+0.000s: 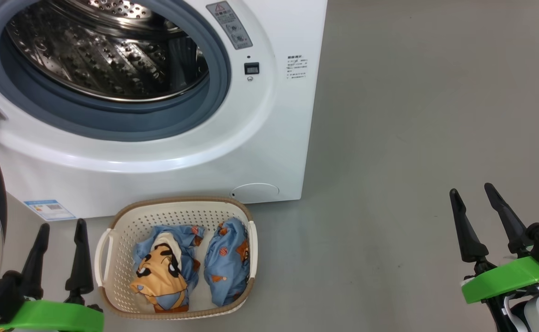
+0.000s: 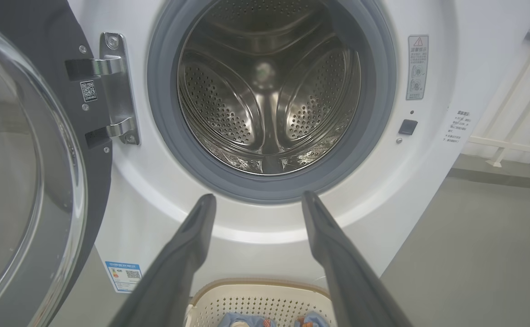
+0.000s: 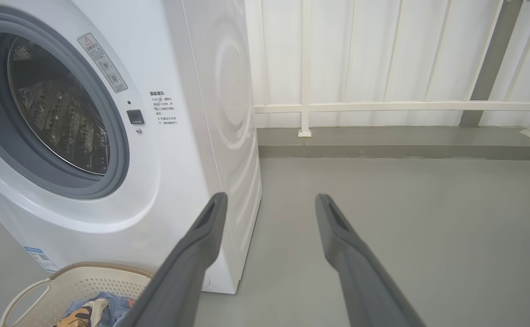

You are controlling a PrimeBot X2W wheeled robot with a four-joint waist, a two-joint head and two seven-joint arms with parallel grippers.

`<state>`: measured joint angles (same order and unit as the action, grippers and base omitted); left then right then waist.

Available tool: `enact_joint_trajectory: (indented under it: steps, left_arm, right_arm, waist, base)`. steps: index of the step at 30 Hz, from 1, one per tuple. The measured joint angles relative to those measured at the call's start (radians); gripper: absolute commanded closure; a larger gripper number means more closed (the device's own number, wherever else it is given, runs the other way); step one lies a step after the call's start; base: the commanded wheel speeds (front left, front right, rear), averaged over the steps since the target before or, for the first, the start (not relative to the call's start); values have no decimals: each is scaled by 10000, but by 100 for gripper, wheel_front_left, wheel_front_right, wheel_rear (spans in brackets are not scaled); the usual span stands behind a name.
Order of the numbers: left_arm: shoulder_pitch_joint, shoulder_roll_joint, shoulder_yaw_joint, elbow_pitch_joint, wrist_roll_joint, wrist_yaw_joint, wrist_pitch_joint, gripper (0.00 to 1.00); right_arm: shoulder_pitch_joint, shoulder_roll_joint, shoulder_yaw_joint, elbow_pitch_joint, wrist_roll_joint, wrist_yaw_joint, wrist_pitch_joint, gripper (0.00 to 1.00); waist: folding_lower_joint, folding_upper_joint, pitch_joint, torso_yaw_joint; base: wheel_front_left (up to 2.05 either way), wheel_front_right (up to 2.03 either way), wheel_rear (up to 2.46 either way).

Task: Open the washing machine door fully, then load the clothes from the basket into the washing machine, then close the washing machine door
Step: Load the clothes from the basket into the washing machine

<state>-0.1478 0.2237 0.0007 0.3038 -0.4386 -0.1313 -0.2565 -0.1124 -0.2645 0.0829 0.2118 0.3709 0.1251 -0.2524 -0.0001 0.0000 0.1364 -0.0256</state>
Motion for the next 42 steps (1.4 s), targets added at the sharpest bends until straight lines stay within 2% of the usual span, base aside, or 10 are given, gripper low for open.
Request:
enact_joint_trajectory:
  steps: [15, 27, 42]
  left_arm:
    - [-35, -295, -351, 755, -36, 0, 4, 0]
    - [-1052, -383, -748, 1691, -249, 0, 12, 0]
    - [-3444, -383, -2439, 4103, -1177, 0, 12, 0]
  right_arm:
    - [-142, 44, 54, -79, 2, 0, -2, 0]
    - [-758, 44, 50, -249, 0, 0, -2, 0]
    - [-2079, 136, 46, -604, -29, 0, -2, 0]
  waist:
    - [0, 0, 466, -3]
    - [1, 0, 1363, 7]
    - [2, 0, 3288, -106]
  base:
    - [0, 0, 0]
    - [0, 0, 0]
    - [0, 0, 0]
